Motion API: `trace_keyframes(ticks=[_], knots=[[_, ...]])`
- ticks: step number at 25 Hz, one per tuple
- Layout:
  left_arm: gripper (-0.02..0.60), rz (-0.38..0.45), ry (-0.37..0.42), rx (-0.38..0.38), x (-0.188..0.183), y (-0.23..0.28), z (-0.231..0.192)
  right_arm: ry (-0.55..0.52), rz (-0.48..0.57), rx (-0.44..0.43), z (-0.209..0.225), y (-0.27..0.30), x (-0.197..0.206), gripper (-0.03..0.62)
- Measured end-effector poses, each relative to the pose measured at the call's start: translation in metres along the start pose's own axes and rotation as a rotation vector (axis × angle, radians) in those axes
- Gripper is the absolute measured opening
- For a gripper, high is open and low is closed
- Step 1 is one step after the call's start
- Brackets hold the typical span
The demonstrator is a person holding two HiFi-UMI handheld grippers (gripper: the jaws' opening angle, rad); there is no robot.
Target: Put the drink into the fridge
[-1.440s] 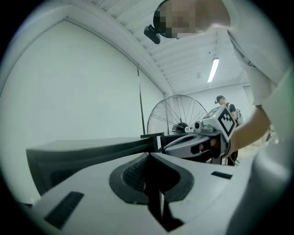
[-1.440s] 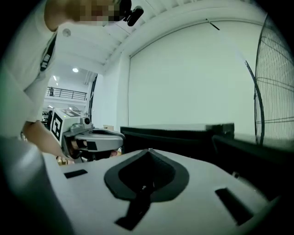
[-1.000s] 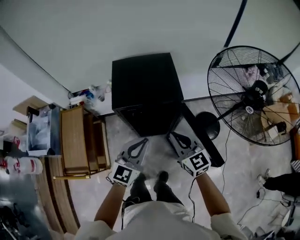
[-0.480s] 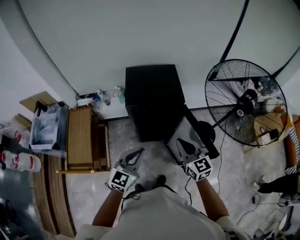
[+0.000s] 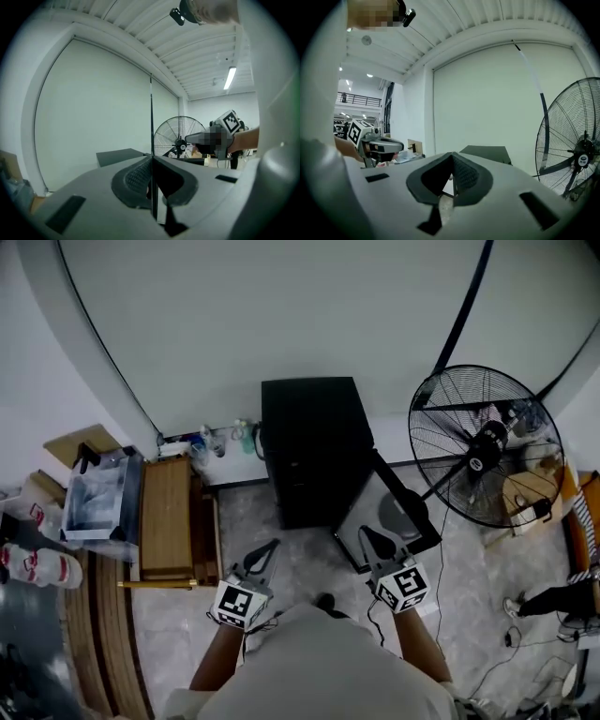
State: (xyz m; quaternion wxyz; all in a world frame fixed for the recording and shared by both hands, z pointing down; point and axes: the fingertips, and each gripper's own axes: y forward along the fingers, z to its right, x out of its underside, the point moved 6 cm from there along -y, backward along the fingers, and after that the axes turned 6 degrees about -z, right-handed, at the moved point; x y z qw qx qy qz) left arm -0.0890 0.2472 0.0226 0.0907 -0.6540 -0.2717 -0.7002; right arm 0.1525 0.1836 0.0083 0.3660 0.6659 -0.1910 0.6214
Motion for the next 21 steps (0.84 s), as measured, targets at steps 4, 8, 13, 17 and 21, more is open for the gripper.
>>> trace_keyframes(ticks=[4, 8, 13, 17, 21], knots=[[0.009, 0.029, -0.011, -0.010, -0.002, -0.005, -0.008, 0.003, 0.004, 0.014, -0.007, -0.002, -0.005, -0.005], [0.009, 0.028, -0.012, 0.002, -0.003, -0.003, -0.009, 0.006, 0.009, 0.027, -0.006, -0.002, -0.009, -0.005], [0.009, 0.030, -0.015, 0.012, -0.005, 0.001, -0.006, 0.004, 0.015, 0.028, -0.003, 0.000, -0.010, -0.005], [0.009, 0.035, -0.025, 0.007, -0.010, 0.005, -0.007, 0.011, 0.013, 0.024, 0.001, 0.002, -0.012, -0.005], [0.009, 0.041, -0.039, 0.001, -0.010, 0.011, -0.009, 0.021, 0.011, 0.025, 0.008, 0.005, -0.008, -0.005]])
